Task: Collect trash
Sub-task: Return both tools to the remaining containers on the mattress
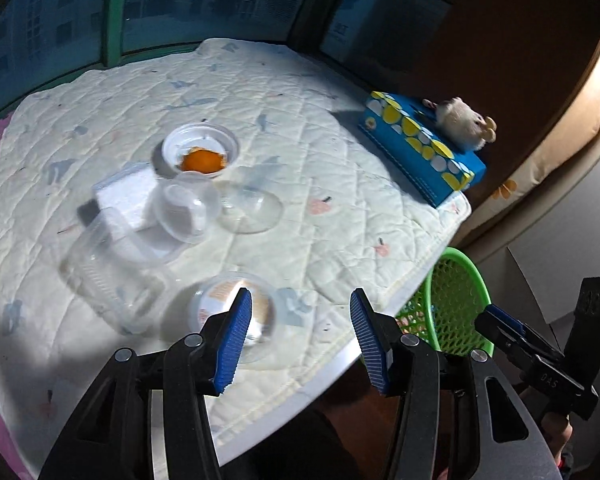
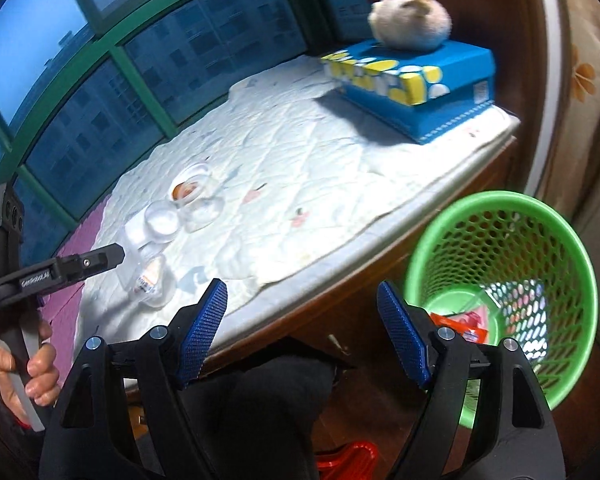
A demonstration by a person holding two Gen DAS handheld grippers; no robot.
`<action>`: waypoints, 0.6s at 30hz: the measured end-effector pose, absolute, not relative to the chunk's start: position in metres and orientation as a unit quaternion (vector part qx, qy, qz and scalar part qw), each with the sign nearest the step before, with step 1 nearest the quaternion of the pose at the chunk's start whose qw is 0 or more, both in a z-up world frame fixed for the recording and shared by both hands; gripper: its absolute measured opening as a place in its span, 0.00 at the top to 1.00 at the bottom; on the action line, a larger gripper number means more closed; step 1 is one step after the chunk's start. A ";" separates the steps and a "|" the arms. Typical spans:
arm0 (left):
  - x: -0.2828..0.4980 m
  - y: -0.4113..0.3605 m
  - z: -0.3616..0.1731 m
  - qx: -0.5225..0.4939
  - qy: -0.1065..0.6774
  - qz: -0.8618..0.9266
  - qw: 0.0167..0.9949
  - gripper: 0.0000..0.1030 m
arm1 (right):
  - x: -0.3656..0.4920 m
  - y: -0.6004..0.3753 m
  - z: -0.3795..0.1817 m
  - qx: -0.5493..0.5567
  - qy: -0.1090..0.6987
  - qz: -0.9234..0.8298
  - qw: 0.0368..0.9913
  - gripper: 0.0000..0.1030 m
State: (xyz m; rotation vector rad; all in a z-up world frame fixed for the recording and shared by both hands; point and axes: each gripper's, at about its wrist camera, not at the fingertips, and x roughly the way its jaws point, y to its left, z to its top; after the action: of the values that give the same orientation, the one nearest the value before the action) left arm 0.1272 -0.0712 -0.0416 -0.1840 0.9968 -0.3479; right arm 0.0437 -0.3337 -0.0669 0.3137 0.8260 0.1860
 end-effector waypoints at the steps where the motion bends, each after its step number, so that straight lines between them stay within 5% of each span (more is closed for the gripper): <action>1: 0.128 -0.064 -0.043 -0.091 0.475 -0.154 0.862 0.50 | 0.046 -0.327 -0.066 0.145 0.400 0.095 0.900 0.24; 9: 0.137 0.009 -0.057 -0.160 0.485 -0.058 0.858 0.25 | 0.063 -0.269 -0.066 0.095 0.408 0.144 0.897 0.22; 18: 0.149 0.044 -0.073 -0.223 0.498 -0.021 0.838 0.20 | 0.076 -0.204 -0.072 0.042 0.413 0.201 0.887 0.21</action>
State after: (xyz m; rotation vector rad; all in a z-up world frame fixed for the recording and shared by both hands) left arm 0.1489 0.0443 -0.0727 -0.4726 1.0529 -0.0444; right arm 0.0758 -0.2039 -0.0716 0.0867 0.8593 0.4177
